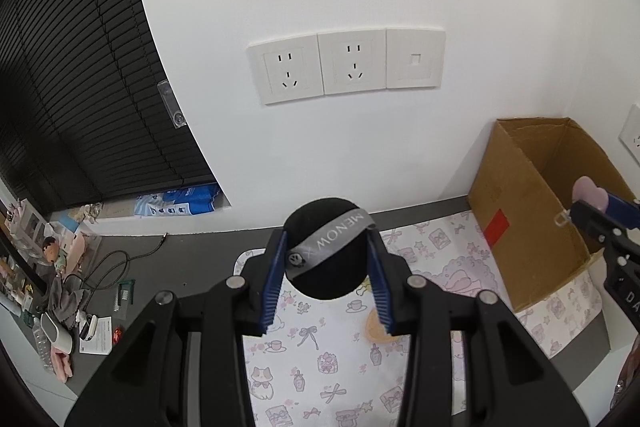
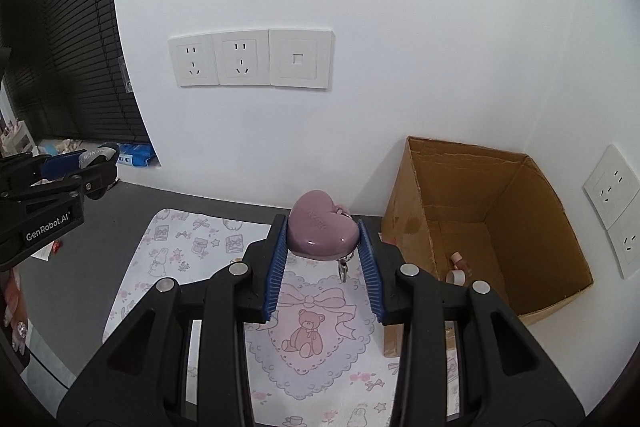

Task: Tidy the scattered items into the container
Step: 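Lift and carry the heart keychain and black compact over the box with both grippers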

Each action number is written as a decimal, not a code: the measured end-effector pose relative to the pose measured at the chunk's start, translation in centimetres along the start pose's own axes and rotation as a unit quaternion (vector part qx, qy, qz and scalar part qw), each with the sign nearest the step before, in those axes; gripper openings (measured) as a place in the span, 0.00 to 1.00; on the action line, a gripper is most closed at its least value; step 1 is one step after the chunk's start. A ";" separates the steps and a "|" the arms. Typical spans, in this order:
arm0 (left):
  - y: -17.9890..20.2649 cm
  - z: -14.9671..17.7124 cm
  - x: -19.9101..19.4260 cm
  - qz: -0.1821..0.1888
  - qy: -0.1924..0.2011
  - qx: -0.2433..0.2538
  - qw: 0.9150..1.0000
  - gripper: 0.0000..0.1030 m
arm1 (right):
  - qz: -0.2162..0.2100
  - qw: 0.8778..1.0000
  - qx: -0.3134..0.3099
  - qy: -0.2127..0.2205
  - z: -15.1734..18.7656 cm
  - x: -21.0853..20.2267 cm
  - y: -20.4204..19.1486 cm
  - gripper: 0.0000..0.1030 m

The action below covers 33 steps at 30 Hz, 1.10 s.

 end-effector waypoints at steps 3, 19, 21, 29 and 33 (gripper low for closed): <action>-0.1 0.1 0.0 -0.001 -0.001 0.001 1.000 0.38 | 0.000 1.000 0.000 0.000 0.0 0.0 0.0 0.35; 0.1 0.5 -0.3 0.007 0.003 0.008 1.000 0.38 | 0.017 1.000 0.004 0.000 0.5 -0.6 0.1 0.35; 0.1 0.6 -0.3 0.007 0.003 0.008 1.000 0.38 | 0.020 1.000 0.004 0.000 0.6 -0.7 0.3 0.35; 1.4 0.5 -0.5 0.001 0.000 0.000 1.000 0.38 | 0.026 1.000 0.000 0.001 0.7 -1.2 1.3 0.35; 3.5 0.2 -0.8 -0.007 -0.001 0.010 1.000 0.38 | 0.026 1.000 -0.001 0.000 0.8 -1.4 2.7 0.35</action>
Point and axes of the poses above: each gripper's, at about its wrist camera, not at the fingertips, and x roughly the way its jaws point, y to its right, z to its underside, the point moved 7 cm from there along x, roughly the way its jaws point, and after that the axes turned 8 degrees about -z, right-handed, at the moved point
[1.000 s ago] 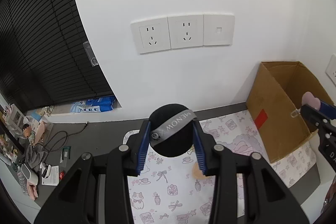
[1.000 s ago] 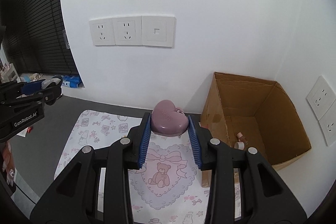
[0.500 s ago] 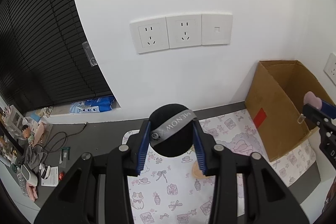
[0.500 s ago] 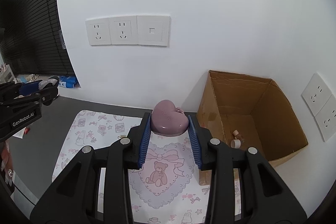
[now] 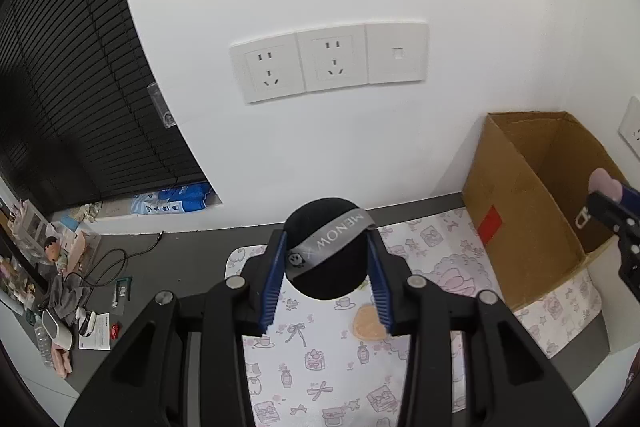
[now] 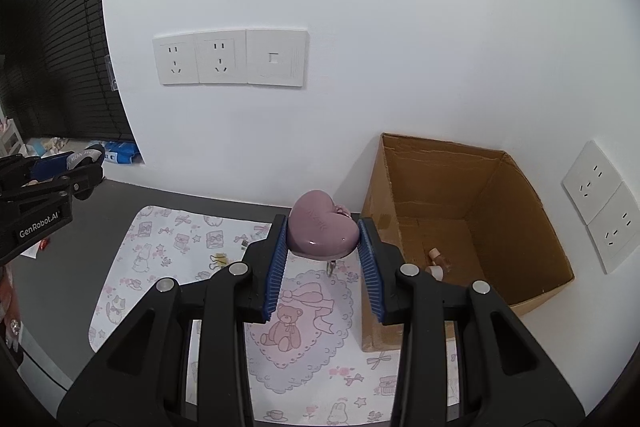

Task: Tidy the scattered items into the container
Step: 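Lift and carry the heart keychain and black compact over the box with both grippers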

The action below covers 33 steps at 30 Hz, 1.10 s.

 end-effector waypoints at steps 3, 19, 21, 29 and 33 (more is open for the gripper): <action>2.1 -0.3 -0.2 -0.004 -0.002 0.003 1.000 0.38 | -0.002 1.000 0.001 0.004 0.1 -0.2 1.6 0.35; 19.6 -4.1 -0.1 0.057 0.007 0.092 0.994 0.38 | 0.049 0.997 0.056 -0.003 1.9 -0.5 16.7 0.35; 21.8 -4.6 -0.2 0.069 0.012 0.106 0.992 0.38 | 0.062 0.996 0.065 -0.005 2.3 -0.7 18.7 0.35; 29.2 -5.8 0.2 0.107 0.017 0.147 0.983 0.38 | 0.098 0.990 0.096 -0.007 3.2 -1.0 25.0 0.35; 31.7 -5.9 0.4 0.118 0.018 0.160 0.980 0.38 | 0.110 0.988 0.108 -0.011 3.9 -1.0 27.2 0.35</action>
Point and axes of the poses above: each gripper's, at about its wrist camera, not at the fingertips, and x roughly the way its jaws point, y to its right, z to its underside, the point moved 7 cm from there along x, roughly the way its jaws point, and after that the axes turned 8 degrees about -z, right-handed, at the moved point
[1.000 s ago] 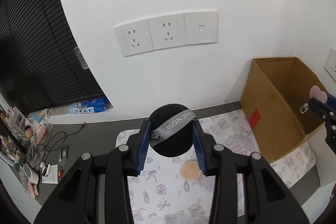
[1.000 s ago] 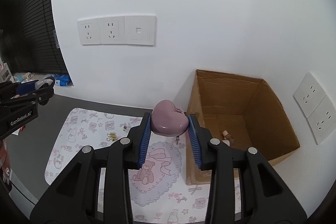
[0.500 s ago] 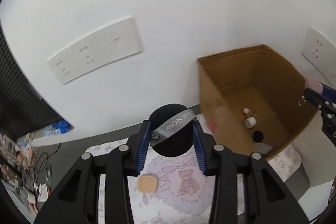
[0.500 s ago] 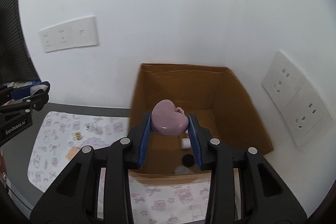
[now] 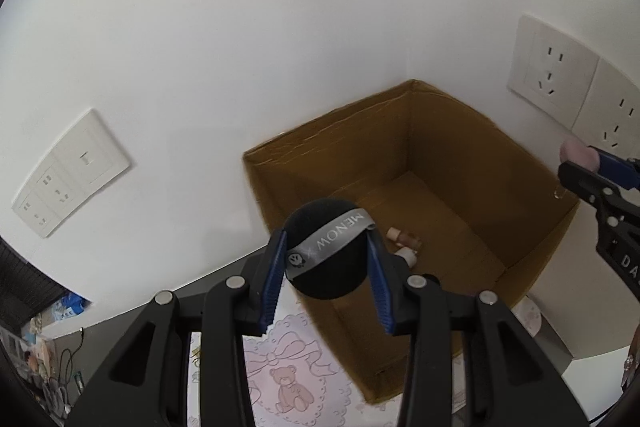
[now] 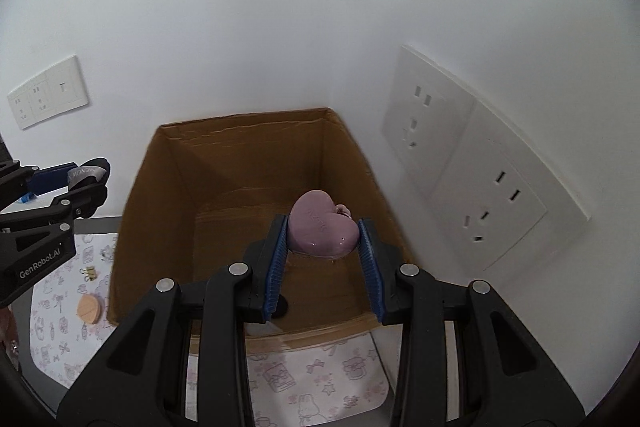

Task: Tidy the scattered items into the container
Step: 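Lift and carry the heart keychain and black compact over the box with both grippers, then open both grippers to drop the heart and compact into the box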

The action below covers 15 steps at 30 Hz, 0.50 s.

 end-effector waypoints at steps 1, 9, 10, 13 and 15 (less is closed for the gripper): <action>0.4 -0.1 0.3 0.002 -0.002 0.002 1.000 0.38 | 0.002 1.000 0.002 -0.001 0.1 0.1 0.4 0.35; 2.0 -0.5 2.4 0.001 -0.020 0.013 1.000 0.38 | 0.002 1.000 0.011 -0.014 0.4 1.8 1.9 0.35; 2.1 -0.5 2.6 -0.002 -0.021 0.014 1.000 0.39 | 0.001 1.000 0.011 -0.015 0.4 2.0 1.9 0.35; 2.1 -0.5 3.0 -0.004 -0.029 0.014 0.999 0.47 | -0.003 1.000 0.011 -0.018 0.4 2.6 1.7 0.35; 1.8 -0.3 3.3 -0.016 -0.043 0.007 0.999 0.49 | -0.005 1.000 0.015 -0.014 0.2 2.9 1.6 0.37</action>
Point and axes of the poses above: each gripper's, at about its wrist camera, not at the fingertips, and x roughly the way its jaws point, y to its right, z to its underside, the point moved 7 cm from there along x, roughly the way its jaws point, and after that the axes turned 8 degrees about -z, right-handed, at the moved point
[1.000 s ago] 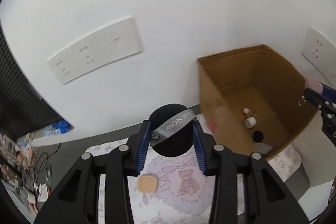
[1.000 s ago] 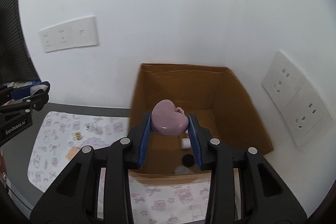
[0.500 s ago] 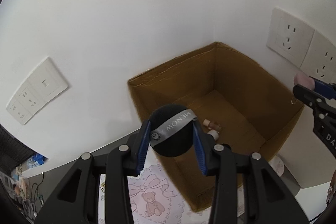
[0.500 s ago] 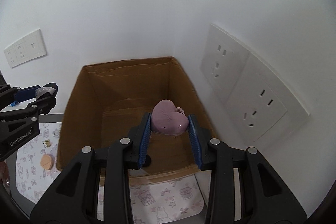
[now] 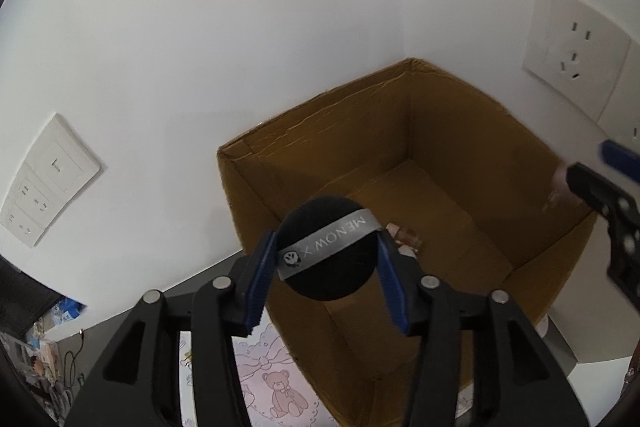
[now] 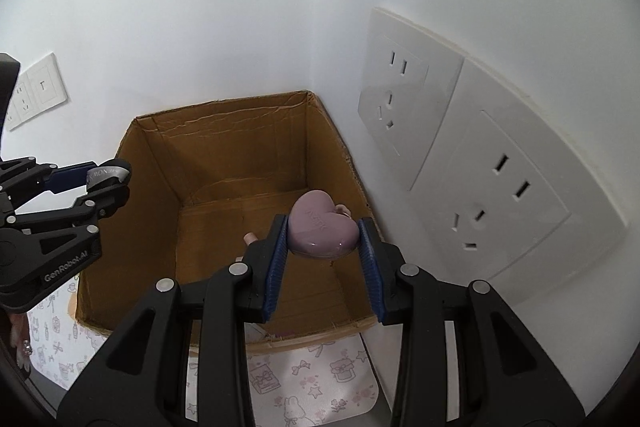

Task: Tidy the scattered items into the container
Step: 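Open both grippers to drop the heart and compact into the box, then move both tools back toward the sponge and clip on the cloth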

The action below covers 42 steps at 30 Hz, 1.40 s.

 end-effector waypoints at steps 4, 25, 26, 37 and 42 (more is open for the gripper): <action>-0.7 0.5 1.1 -0.010 -0.037 0.000 0.999 0.49 | -0.004 1.000 -0.003 0.017 -0.1 -0.3 -0.6 0.78; -0.2 0.6 1.2 0.014 -0.050 0.017 0.998 0.52 | -0.003 1.000 -0.006 0.031 0.1 -1.4 -2.1 0.99; 0.1 0.6 1.3 0.013 -0.052 0.023 0.998 0.52 | -0.003 1.000 -0.006 0.031 0.1 -1.4 -2.1 0.99; 0.0 0.0 1.0 0.020 -0.048 0.010 0.999 0.52 | -0.002 0.999 -0.006 0.034 -0.4 -1.5 -1.9 0.99; -0.2 0.2 1.5 -0.004 -0.063 0.018 0.998 0.60 | -0.008 0.999 -0.004 0.036 -0.5 -1.3 -2.3 0.99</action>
Point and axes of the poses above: each gripper's, at about its wrist camera, not at the fingertips, and x roughly the way its jaws point, y to its right, z to its underside, the point moved 7 cm from there along x, roughly the way its jaws point, and after that the axes turned 8 degrees about -z, right-handed, at the moved point
